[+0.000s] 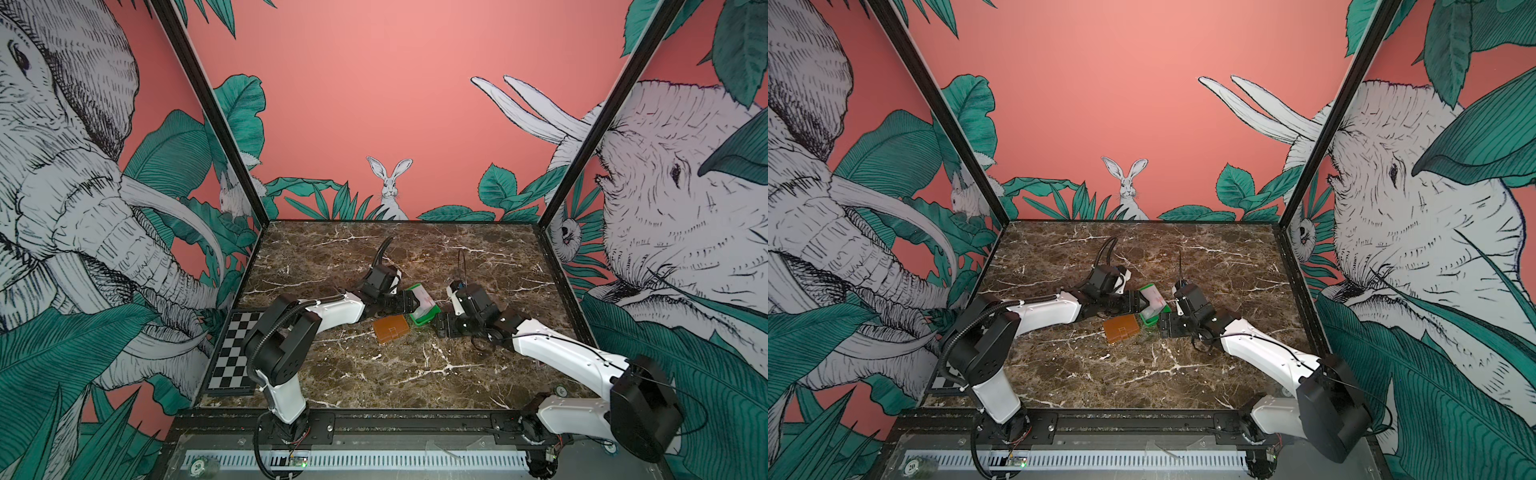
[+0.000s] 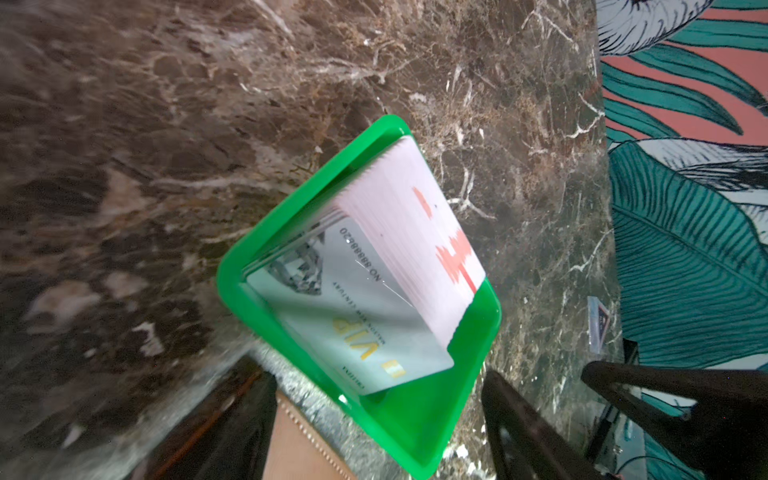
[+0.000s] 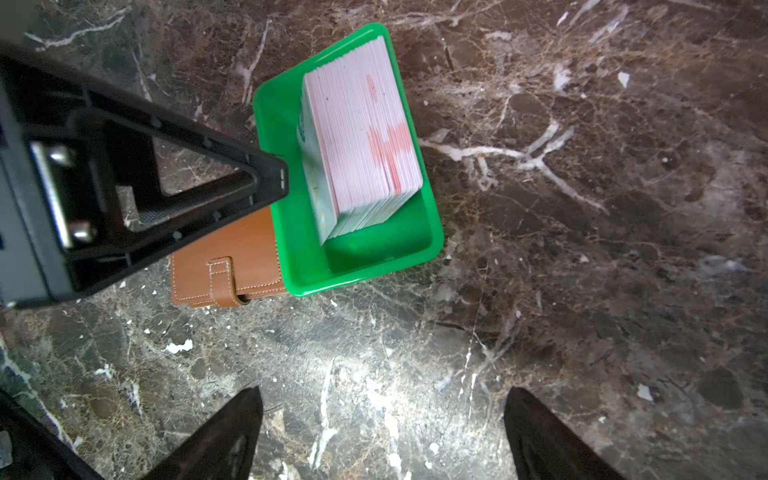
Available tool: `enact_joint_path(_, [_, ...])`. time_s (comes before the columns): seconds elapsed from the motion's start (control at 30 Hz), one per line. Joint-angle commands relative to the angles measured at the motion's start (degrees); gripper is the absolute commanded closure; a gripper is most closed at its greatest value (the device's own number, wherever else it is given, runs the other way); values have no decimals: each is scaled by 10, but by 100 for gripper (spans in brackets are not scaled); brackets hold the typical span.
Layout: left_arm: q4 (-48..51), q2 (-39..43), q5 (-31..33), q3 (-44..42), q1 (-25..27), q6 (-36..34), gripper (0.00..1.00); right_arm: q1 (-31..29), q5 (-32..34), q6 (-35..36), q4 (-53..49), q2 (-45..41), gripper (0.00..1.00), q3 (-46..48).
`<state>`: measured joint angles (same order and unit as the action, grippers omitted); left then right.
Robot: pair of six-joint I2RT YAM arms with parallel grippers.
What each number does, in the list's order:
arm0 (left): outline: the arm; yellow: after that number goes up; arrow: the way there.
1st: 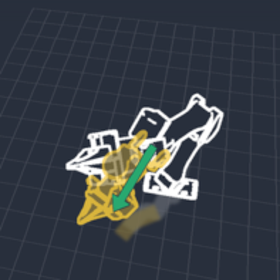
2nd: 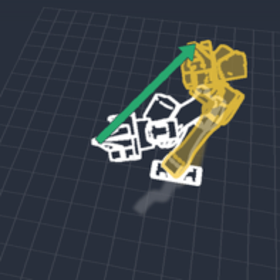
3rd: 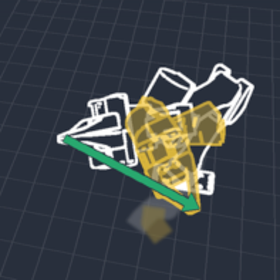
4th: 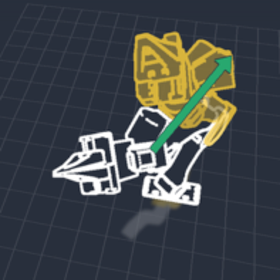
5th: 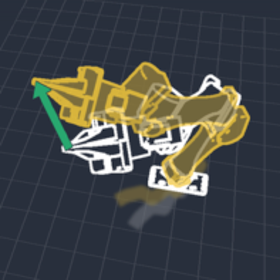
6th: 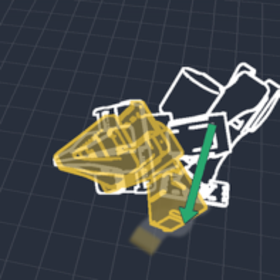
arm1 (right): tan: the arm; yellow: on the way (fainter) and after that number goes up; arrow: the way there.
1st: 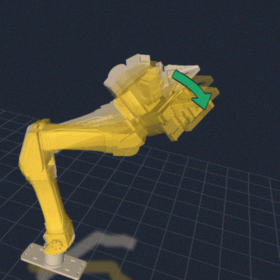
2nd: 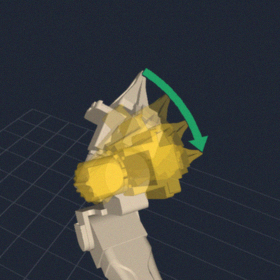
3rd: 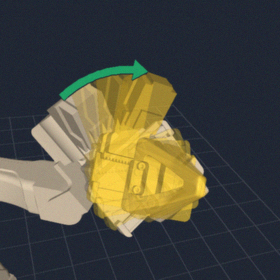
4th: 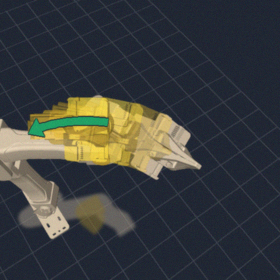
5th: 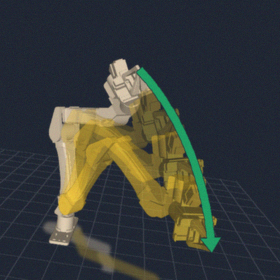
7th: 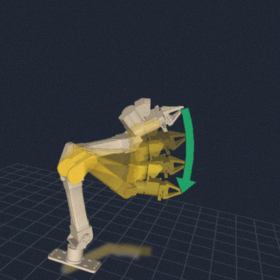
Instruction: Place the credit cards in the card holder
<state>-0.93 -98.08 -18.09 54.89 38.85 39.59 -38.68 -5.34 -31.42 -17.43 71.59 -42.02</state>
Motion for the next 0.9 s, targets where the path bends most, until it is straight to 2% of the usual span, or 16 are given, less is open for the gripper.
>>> enact_joint_path(0.0, [60,69,39,-25,1,-35,21,-11,-8,-12,11,-21,10,10])
enact_joint_path(0.13, [95,117,56,-48,-3,-57,21,-28,-2,-23,10,-23,11,17])
enact_joint_path(0.3, [112,162,55,-76,-13,-78,18,-40,37,-37,-4,-40,8,29])
enact_joint_path(0.43, [148,183,55,-79,-18,-120,16,-41,32,-36,-6,-60,8,42])
enact_joint_path(0.53, [196,183,68,-71,-25,-147,17,-53,38,-39,-11,-66,9,47])
enact_joint_path(0.67, [198,173,46,-74,-38,-168,16,-71,51,-55,-4,-69,9,58])
enact_joint_path(0.87, [221,137,47,-59,-44,-221,19,-93,60,-69,10,-77,9,80])
